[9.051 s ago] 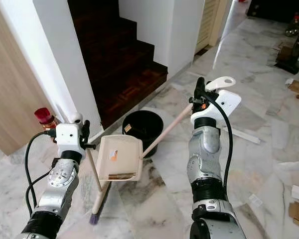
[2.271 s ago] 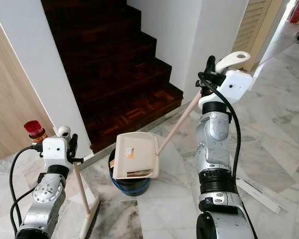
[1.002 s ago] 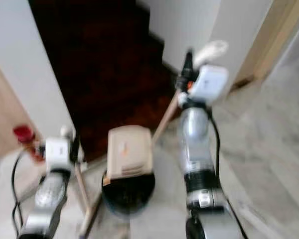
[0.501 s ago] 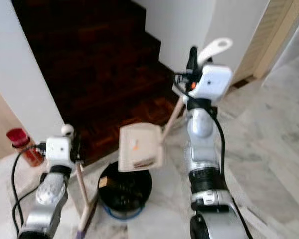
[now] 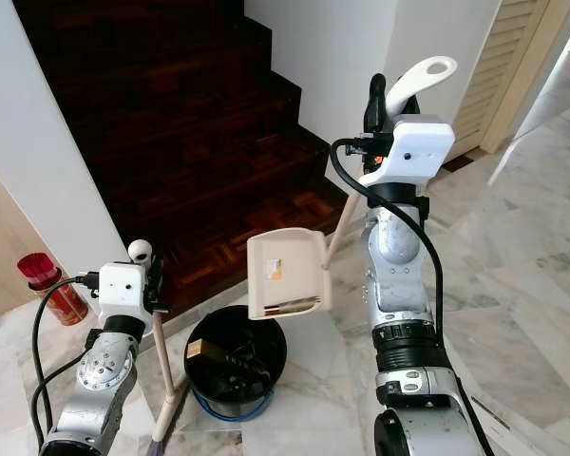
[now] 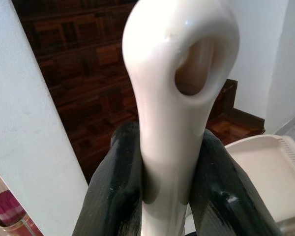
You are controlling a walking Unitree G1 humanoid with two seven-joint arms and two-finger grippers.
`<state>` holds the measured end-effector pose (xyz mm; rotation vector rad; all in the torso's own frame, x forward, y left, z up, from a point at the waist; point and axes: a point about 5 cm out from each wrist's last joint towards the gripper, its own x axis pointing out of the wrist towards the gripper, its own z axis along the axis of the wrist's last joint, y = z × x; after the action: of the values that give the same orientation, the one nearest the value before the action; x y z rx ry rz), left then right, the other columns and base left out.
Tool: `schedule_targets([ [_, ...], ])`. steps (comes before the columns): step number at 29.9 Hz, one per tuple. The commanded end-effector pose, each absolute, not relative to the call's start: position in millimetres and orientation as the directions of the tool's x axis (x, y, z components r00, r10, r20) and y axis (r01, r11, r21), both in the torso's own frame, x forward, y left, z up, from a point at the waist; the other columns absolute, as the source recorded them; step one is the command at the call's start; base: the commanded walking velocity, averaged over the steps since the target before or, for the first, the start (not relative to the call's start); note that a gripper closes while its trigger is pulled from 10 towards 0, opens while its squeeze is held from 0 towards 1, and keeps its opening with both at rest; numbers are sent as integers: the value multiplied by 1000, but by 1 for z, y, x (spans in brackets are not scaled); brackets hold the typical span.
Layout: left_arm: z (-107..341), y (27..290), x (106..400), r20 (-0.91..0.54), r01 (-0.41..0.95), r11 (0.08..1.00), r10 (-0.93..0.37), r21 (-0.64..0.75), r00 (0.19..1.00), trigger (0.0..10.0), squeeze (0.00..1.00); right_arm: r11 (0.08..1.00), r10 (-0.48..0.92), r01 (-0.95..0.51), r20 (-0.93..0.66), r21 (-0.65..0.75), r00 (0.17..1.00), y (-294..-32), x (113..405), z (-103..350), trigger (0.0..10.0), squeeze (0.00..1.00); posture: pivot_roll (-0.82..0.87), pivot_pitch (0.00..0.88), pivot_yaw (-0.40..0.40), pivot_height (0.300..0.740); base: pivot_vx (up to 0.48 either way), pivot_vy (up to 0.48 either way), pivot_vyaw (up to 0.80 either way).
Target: Sweep floor
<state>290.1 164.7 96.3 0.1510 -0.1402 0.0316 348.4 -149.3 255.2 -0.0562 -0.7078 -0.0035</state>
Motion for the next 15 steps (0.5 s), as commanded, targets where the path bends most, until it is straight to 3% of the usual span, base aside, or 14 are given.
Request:
schedule_targets([
  [1,106,163,292,195,-31,984,-4,175,981,10000,0,996,63,8,730,-93,681,-143,339,274,10000,0,83,0,-9,740,0,0,0],
  [15,106,162,292,198,-26,981,-13,192,980,10000,0,977,190,-45,750,-209,634,-127,321,279,10000,0,80,0,-10,740,0,0,0],
])
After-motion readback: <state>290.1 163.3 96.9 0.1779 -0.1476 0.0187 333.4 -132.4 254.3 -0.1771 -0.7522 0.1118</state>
